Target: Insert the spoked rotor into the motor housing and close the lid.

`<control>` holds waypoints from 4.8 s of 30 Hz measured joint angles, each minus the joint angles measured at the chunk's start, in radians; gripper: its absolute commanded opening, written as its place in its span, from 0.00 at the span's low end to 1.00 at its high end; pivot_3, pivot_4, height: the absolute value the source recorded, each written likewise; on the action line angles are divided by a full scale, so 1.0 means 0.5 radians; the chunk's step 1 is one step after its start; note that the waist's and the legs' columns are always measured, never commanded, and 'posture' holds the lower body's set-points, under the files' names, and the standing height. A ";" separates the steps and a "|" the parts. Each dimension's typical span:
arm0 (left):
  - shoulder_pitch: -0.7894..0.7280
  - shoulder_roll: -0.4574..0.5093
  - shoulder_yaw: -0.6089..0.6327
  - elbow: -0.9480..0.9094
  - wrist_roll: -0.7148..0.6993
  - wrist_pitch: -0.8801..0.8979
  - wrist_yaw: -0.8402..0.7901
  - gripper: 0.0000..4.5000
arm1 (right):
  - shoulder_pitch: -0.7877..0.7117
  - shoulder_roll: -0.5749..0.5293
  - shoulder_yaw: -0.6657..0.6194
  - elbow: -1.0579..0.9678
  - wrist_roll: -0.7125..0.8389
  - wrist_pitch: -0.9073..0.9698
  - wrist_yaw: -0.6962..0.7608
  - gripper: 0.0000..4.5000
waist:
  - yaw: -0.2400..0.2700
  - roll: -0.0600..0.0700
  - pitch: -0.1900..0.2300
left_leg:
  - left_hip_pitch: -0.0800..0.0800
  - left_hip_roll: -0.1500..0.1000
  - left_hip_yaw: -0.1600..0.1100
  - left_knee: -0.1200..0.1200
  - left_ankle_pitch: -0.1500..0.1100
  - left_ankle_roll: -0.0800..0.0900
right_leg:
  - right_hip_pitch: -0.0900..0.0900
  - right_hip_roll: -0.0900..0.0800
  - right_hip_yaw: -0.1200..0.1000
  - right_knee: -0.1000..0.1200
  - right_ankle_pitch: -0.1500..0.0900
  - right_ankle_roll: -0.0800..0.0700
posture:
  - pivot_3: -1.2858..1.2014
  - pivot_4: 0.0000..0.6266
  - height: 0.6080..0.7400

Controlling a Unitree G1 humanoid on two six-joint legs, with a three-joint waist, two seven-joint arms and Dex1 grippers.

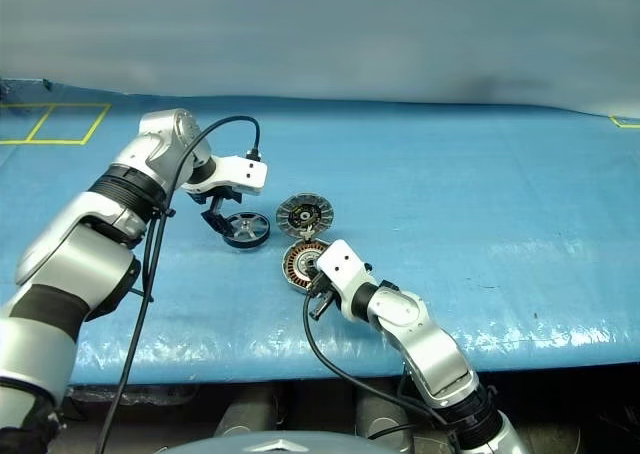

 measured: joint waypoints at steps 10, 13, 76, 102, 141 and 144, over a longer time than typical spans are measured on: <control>-0.018 -0.058 0.031 0.076 0.047 0.012 0.017 0.73 | 0.011 0.003 0.000 -0.007 -0.001 0.000 -0.013 0.00 | -0.002 -0.001 0.000 | 0.000 0.000 0.000 0.004 0.000 0.000 | 0.001 0.000 0.000 0.004 0.000 0.000 | 0.52 0.24 1.00; -0.018 -0.102 0.032 0.094 0.069 0.080 0.038 0.73 | 0.010 0.005 -0.001 -0.007 -0.002 0.000 -0.014 0.00 | -0.002 -0.001 0.001 | 0.000 -0.001 -0.001 0.006 0.000 0.000 | 0.001 0.000 0.000 0.005 0.000 0.000 | 0.52 0.24 1.00; 0.128 -0.110 0.038 -0.120 0.143 0.305 0.040 0.53 | -0.004 0.049 -0.002 0.034 0.000 -0.006 -0.029 0.00 | -0.010 -0.001 0.001 | 0.005 -0.002 -0.001 0.012 0.000 0.000 | -0.001 0.000 0.001 0.025 -0.004 -0.001 | 0.52 0.24 1.00; 0.477 0.331 0.133 -0.802 -0.008 0.211 -0.122 0.33 | 0.023 0.060 -0.032 0.008 -0.001 -0.001 -0.064 0.00 | -0.041 0.000 0.001 | 0.007 -0.001 0.000 0.007 0.000 0.000 | -0.004 -0.001 0.005 0.027 -0.006 -0.004 | 0.52 0.24 1.00; 1.950 0.078 1.029 -2.832 -1.364 1.055 1.328 0.33 | 0.727 -0.016 -0.642 0.370 0.392 -1.108 0.412 0.00 | 0.034 0.001 0.002 | 0.015 -0.003 0.002 0.010 0.002 0.001 | 0.007 -0.004 0.007 0.028 -0.017 -0.017 | 0.52 0.24 1.00; 1.950 0.051 0.988 -2.732 -1.351 0.949 1.349 0.33 | 0.716 -0.020 -0.609 0.388 0.370 -1.131 0.427 0.00 | 0.039 0.001 0.002 | 0.014 -0.003 0.003 0.010 0.002 0.001 | 0.007 -0.004 0.007 0.028 -0.017 -0.017 | 0.52 0.24 1.00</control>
